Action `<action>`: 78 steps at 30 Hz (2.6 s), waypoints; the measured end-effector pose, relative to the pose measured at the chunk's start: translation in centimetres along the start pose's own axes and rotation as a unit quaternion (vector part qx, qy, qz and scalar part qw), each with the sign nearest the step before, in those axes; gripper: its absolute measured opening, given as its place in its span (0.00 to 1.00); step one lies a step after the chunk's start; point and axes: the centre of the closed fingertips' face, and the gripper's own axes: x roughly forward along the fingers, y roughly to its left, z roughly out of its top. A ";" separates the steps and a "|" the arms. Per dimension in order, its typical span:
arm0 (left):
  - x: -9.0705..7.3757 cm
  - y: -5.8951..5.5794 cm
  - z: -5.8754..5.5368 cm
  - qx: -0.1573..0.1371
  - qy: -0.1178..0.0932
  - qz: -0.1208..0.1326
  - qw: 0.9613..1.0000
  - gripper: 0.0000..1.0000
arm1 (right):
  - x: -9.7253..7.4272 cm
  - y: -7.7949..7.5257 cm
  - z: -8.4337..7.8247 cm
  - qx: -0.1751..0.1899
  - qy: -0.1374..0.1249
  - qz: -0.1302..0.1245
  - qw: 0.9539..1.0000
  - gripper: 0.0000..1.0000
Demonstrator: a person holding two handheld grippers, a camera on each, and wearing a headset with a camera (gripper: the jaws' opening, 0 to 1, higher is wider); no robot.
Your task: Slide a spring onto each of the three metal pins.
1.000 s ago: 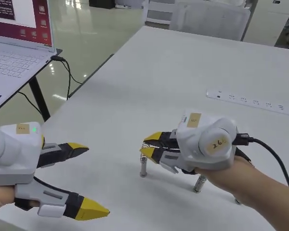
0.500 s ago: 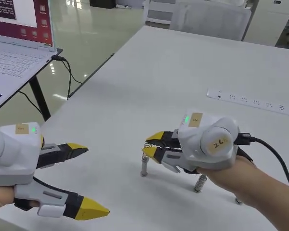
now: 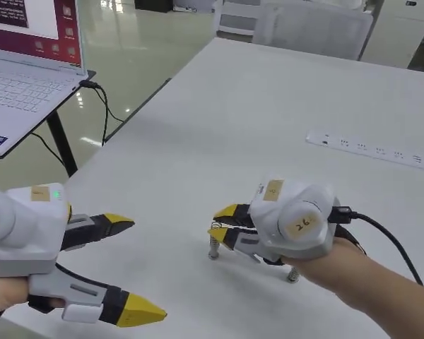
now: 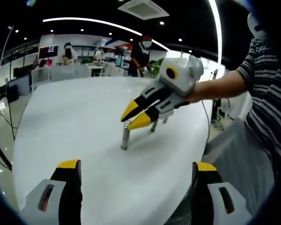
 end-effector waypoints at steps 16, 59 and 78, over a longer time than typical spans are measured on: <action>0.4 0.2 0.7 0.001 -0.007 0.002 1.000 0.95 | 1.5 0.9 -1.7 0.024 0.014 0.008 1.000 0.08; 2.8 -0.9 4.4 0.006 -0.049 -0.008 0.999 0.98 | -9.9 0.1 -2.9 0.168 -0.094 -0.071 0.979 0.57; 2.9 -1.7 4.5 0.010 -0.043 -0.007 0.999 0.98 | -16.4 0.4 -8.0 0.214 -0.082 -0.142 0.963 0.80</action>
